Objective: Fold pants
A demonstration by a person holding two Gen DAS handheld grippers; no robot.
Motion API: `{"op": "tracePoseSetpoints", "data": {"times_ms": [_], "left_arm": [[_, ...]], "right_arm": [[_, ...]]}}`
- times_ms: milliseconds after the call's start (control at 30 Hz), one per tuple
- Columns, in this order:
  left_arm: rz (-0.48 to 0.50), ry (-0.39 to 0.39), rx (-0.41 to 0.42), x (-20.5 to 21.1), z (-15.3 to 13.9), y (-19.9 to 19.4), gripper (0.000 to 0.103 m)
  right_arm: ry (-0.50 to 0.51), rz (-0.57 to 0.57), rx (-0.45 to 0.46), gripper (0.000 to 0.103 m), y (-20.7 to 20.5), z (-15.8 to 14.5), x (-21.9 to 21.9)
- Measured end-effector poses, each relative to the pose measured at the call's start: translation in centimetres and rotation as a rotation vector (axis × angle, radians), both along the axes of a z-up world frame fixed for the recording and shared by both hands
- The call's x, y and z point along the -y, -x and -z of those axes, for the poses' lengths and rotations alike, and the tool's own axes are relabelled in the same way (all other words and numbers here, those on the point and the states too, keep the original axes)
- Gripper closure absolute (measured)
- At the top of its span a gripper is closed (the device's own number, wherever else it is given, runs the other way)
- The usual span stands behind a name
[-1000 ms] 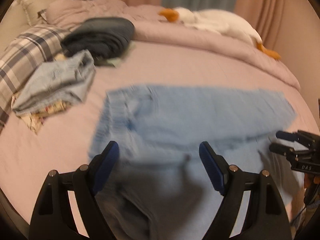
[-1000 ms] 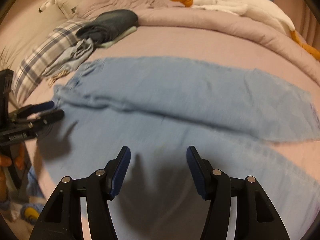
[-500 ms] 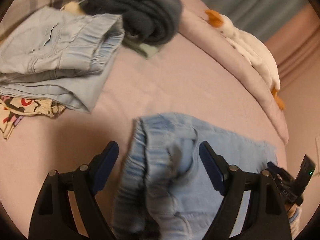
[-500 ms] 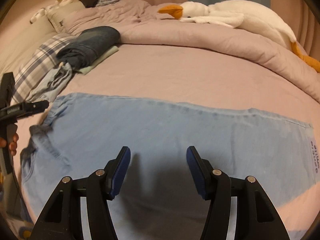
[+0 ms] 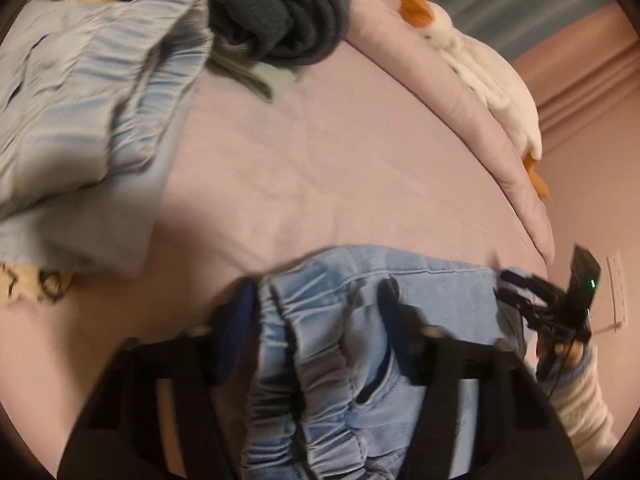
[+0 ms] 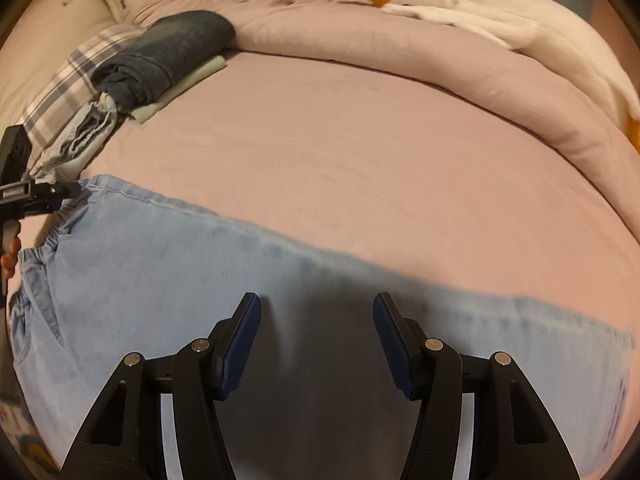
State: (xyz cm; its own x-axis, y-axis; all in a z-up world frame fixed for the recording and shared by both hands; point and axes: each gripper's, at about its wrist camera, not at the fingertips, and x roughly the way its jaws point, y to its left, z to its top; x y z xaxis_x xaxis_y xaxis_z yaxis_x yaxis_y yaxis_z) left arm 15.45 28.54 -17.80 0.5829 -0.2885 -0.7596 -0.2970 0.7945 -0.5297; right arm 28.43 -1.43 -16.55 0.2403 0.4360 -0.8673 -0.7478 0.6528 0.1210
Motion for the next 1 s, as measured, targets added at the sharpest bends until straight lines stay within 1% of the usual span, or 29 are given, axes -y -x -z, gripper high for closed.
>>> {"op": "tracePoseSetpoints", "data": {"times_ms": [33,100,133,167,200,267,300,333,367,400,467,500,533,567,667,767,800,933,1000], "left_arm": [[0.010,-0.008,-0.009,0.1,0.1,-0.1,0.062],[0.037,-0.030,-0.006,0.4,0.1,0.3,0.067],[0.049,-0.037,-0.002,0.4,0.0,0.6,0.072],[0.056,-0.034,0.002,0.3,0.1,0.7,0.082],[0.064,-0.025,0.012,0.3,0.0,1.1,0.082],[0.071,-0.044,0.026,0.5,-0.3,1.3,0.082],[0.075,-0.064,0.028,0.8,-0.4,1.3,0.082],[0.079,-0.090,0.027,1.1,-0.6,1.3,0.082],[0.083,-0.113,0.026,1.3,-0.7,1.2,0.082],[0.088,-0.145,0.026,1.7,-1.0,1.1,0.082],[0.089,-0.173,0.029,2.1,-1.2,0.9,0.082],[0.087,-0.186,0.034,2.3,-1.5,0.9,0.082],[0.086,-0.191,0.037,2.4,-1.7,0.8,0.082],[0.082,-0.197,0.044,2.5,-1.9,0.9,0.082],[0.068,-0.218,0.085,3.0,-3.0,2.0,0.082],[0.066,-0.245,0.148,3.5,-4.8,3.3,0.082],[0.062,-0.246,0.181,3.6,-5.5,4.1,0.082],[0.067,-0.257,0.259,4.9,-7.2,7.0,0.082],[0.070,-0.268,0.289,5.8,-7.7,8.8,0.082]], "right_arm": [[0.004,-0.020,-0.012,0.045,-0.3,0.1,-0.4],[0.035,-0.070,-0.030,0.045,-1.0,0.3,-1.5],[0.052,-0.091,-0.034,0.045,-1.3,0.4,-2.0],[0.074,-0.110,-0.033,0.045,-1.7,0.6,-2.5],[0.086,-0.123,-0.034,0.045,-2.0,0.7,-2.9],[0.120,-0.170,-0.054,0.043,-2.6,1.3,-3.8],[0.138,-0.190,-0.072,0.043,-2.8,1.7,-4.2],[0.140,-0.204,-0.084,0.041,-2.8,1.8,-4.5],[0.138,-0.232,-0.100,0.041,-2.7,1.6,-4.7],[0.137,-0.254,-0.111,0.045,-2.4,1.5,-4.7],[0.149,-0.300,-0.106,0.068,-1.3,1.1,-4.8],[0.161,-0.319,-0.092,0.075,-0.6,1.0,-4.7],[0.176,-0.337,-0.073,0.088,0.1,0.8,-4.7],[0.196,-0.347,-0.036,0.091,1.1,0.5,-4.6],[0.222,-0.347,0.037,0.095,3.2,-0.1,-4.2],[0.225,-0.309,0.139,0.096,5.6,-2.1,-3.6],[0.215,-0.291,0.190,0.096,6.6,-3.3,-3.1],[0.141,-0.238,0.297,0.096,10.9,-7.8,-0.1],[0.123,-0.237,0.338,0.096,13.3,-9.1,1.0]]}}
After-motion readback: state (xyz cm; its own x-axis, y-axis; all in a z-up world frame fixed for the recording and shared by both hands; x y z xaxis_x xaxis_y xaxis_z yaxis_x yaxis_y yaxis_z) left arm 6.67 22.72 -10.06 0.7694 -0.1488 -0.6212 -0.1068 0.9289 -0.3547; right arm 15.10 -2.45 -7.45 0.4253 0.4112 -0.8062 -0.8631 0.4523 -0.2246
